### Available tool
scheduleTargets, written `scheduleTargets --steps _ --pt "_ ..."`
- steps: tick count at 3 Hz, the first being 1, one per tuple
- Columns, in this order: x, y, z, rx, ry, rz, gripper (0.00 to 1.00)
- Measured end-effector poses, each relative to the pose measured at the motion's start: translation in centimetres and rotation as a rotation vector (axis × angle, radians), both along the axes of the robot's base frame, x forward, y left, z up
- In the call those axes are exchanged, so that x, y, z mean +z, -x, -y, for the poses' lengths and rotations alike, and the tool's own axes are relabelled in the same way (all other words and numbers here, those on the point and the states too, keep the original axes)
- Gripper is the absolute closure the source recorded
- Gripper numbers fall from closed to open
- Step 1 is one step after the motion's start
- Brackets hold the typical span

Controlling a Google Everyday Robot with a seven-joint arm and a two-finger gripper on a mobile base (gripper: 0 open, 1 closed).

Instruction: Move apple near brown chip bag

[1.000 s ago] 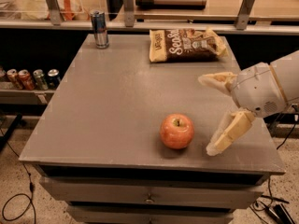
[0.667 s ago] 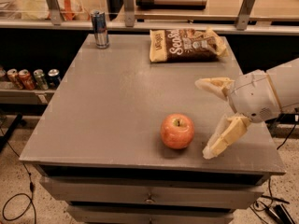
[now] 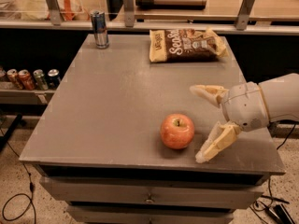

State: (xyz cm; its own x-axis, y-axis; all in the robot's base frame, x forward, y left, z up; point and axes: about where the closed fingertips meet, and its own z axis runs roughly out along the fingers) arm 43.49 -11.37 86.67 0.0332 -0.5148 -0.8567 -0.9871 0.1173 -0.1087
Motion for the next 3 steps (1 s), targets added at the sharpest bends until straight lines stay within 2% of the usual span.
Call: scheduleTargets --steps 1,3 --pt "-0.77 -0.01 -0.58 0.024 -0.037 -0.005 0.00" --pt "-1.25 0.44 -1.47 0.058 -0.066 -0.018 0.00"
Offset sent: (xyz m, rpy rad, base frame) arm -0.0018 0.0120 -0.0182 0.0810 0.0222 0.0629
